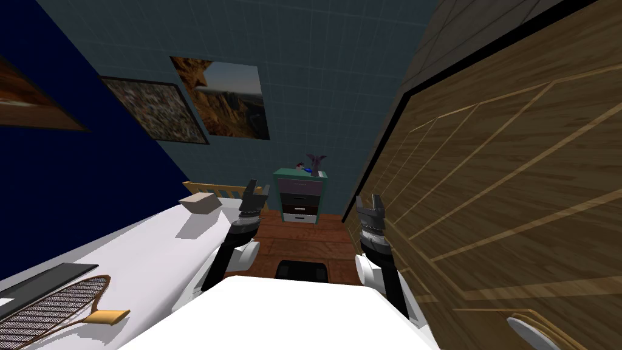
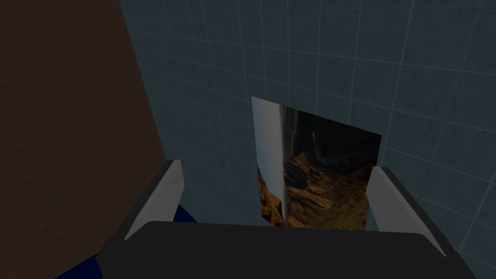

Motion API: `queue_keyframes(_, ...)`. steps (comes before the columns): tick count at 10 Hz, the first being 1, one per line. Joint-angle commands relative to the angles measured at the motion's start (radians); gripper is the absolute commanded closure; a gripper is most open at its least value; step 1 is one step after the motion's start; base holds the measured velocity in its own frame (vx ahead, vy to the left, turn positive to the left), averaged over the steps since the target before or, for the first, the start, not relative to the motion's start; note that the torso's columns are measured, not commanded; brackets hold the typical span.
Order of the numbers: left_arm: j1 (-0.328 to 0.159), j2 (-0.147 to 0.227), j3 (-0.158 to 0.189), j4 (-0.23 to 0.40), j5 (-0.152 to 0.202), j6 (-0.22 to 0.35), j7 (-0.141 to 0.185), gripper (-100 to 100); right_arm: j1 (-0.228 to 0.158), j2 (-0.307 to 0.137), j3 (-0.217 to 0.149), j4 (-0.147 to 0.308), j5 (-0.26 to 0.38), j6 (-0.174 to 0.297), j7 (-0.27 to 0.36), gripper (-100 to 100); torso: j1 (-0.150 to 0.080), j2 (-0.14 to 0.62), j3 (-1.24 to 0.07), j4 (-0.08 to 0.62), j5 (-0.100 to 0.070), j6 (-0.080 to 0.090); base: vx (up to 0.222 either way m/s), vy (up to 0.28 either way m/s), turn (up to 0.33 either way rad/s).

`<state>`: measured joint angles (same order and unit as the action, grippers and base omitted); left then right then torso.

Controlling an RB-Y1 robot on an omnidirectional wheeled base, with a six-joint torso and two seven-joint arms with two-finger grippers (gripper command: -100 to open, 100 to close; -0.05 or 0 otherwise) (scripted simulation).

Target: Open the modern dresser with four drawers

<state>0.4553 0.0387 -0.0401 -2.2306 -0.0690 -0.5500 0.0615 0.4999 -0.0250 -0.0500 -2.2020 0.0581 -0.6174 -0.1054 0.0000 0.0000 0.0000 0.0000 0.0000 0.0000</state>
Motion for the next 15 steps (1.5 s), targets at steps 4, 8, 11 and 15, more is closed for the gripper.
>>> queue_keyframes(4,0.000,0.000,0.000,0.000,0.000,0.000,0.000,0,0.000,0.000,0.000,0.000,0.000,0.000,0.000,0,0.000,0.248,-0.497,0.248,0.000,0.000,0.000,0.000,0.000)
queue_keyframes(8,0.000,0.000,0.000,0.000,0.000,0.000,0.000,0,0.000,0.000,0.000,0.000,0.000,0.000,0.000,0,0.000,0.544,-1.087,0.544,0.000,0.000,0.000,0.000,0.000)
queue_keyframes(11,-0.008,0.050,0.002,0.001,0.000,0.037,-0.001,-100,0.000,0.000,0.000,0.000,0.000,0.000,0.000,0,0.000,0.724,-1.452,0.724,0.000,0.000,0.031,-0.003,-0.013)
queue_keyframes(15,-0.026,0.086,0.006,0.007,-0.001,0.113,-0.003,-100,0.000,0.000,0.000,0.000,0.000,0.000,0.000,0,0.000,0.737,-1.477,0.738,0.000,0.000,0.077,-0.001,-0.020)
